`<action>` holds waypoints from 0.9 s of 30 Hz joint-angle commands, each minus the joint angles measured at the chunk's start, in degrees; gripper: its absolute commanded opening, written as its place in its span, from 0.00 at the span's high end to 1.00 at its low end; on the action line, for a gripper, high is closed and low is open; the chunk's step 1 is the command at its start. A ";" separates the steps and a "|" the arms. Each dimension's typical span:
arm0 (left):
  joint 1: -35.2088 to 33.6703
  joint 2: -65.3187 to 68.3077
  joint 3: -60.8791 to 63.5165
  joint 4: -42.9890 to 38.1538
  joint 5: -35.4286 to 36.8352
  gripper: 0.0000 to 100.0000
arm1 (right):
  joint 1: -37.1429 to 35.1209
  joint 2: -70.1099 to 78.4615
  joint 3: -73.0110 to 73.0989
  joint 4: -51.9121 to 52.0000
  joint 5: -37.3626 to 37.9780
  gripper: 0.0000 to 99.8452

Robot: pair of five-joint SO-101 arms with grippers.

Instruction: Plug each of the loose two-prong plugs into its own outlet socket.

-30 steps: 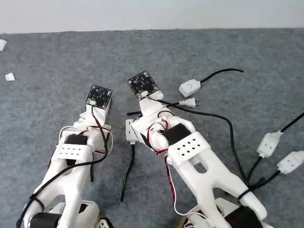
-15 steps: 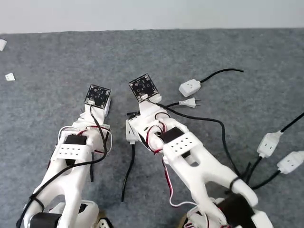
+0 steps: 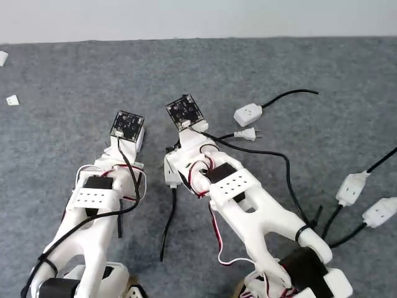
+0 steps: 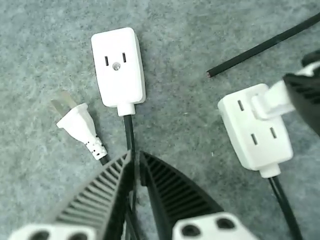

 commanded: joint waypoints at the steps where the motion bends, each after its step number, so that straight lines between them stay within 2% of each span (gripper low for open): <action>1: -0.53 -1.85 -0.75 -1.49 0.44 0.98 | -0.13 -0.04 -3.96 -0.84 0.70 0.99; 27: -0.53 -1.85 -0.75 -1.49 0.44 0.98 | -0.84 5.58 -6.77 -0.13 3.52 0.99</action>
